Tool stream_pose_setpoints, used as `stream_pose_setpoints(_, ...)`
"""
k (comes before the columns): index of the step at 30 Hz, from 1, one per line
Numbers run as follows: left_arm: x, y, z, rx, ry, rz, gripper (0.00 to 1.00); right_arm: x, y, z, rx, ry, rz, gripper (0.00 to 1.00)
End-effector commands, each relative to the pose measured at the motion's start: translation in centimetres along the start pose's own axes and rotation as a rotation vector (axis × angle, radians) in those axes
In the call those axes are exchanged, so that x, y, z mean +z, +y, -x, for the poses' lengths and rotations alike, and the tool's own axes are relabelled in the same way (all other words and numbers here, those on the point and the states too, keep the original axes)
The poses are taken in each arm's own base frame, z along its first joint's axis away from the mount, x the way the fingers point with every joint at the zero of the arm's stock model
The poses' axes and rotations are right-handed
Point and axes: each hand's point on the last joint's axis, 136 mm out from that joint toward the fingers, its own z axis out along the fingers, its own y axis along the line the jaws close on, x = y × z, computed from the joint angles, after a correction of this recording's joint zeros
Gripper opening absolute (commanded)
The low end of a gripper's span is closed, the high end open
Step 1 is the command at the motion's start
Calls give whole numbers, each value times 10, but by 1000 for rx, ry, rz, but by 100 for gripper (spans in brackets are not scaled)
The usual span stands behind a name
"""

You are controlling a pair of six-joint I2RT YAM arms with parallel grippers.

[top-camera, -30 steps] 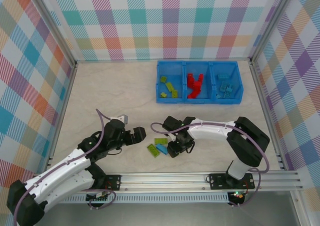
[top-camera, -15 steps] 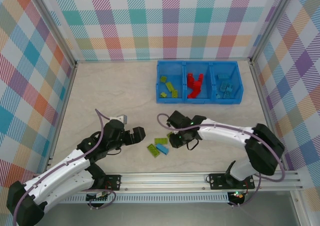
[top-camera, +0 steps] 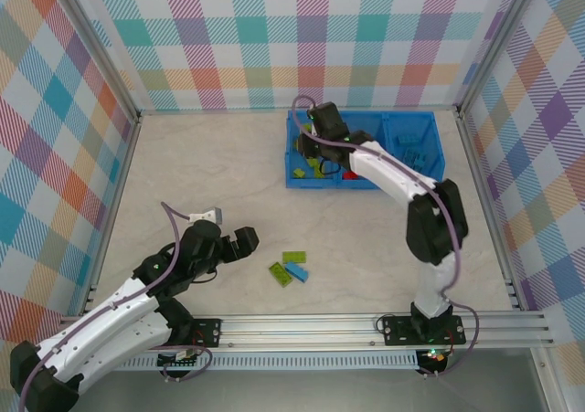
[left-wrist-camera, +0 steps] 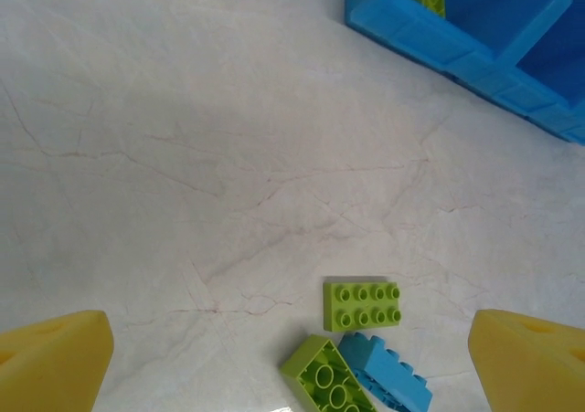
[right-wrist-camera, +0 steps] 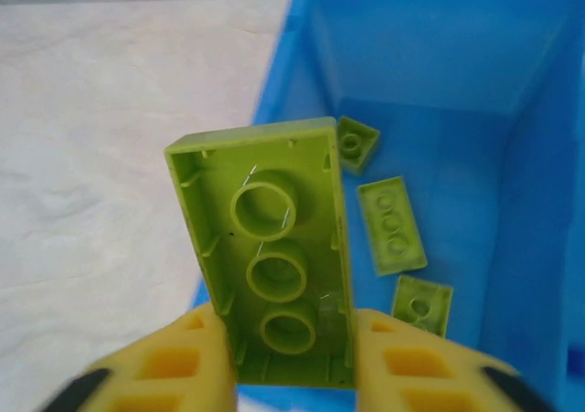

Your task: Sort the legos into containers by color

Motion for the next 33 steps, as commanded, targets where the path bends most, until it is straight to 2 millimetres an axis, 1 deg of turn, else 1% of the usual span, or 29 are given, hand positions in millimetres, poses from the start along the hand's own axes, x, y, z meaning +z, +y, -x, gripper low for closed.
stream_pose_setpoints(1, -10, -3, 9, 61, -30, 1, 100, 11, -1, 4, -31, 47, -6, 43)
stream_pose_setpoints(4, -6, -9, 1, 99, 11, -28, 100, 8, 0, 17, -39, 21, -2, 45)
stream_pose_setpoints(7, -1, -14, -3, 110, 42, -44, 100, -4, 0, 24, -41, 6, 4, 46)
stream_pose_setpoints(8, 0, -18, -2, 113, 45, -53, 100, -9, 1, 25, -46, 4, 10, 47)
stream_pose_setpoints(10, 3, -22, -2, 113, 44, -63, 100, -21, 2, 22, -50, 12, 27, 52)
stream_pose_setpoints(11, 3, -24, 0, 115, 39, -71, 100, -30, 5, 18, -47, 22, 45, 52)
stream_pose_setpoints(13, 3, -30, 3, 127, 28, -94, 100, -50, 15, 4, -33, 52, 120, 52)
stream_pose_setpoints(15, 2, -35, 5, 159, 20, -115, 100, -76, 28, -17, -37, 68, 194, 53)
stream_pose_setpoints(16, 1, -37, 5, 186, 19, -125, 100, -91, 37, -31, -56, 75, 231, 55)
stream_pose_setpoints(17, 0, -40, 4, 226, 21, -144, 100, -104, 43, -53, -80, 90, 250, 58)
stream_pose_setpoints(18, -1, -45, 2, 269, 26, -169, 100, -116, 50, -73, -103, 102, 267, 59)
stream_pose_setpoints(20, -6, -57, -3, 381, 47, -239, 100, -138, 63, -120, -125, 140, 303, 60)
stream_pose_setpoints(23, -15, -69, -6, 507, 61, -303, 100, -158, 77, -192, -153, 240, 347, 58)
stream_pose_setpoints(26, -22, -73, -8, 605, 65, -327, 100, -168, 87, -245, -207, 343, 357, 58)
stream_pose_setpoints(28, -23, -72, -9, 635, 60, -330, 100, -166, 85, -269, -251, 392, 326, 58)
stream_pose_setpoints(30, -22, -71, -9, 637, 50, -332, 100, -160, 85, -284, -277, 431, 314, 58)
stream_pose_setpoints(33, -18, -68, -6, 576, 28, -314, 100, -141, 84, -293, -309, 440, 283, 58)
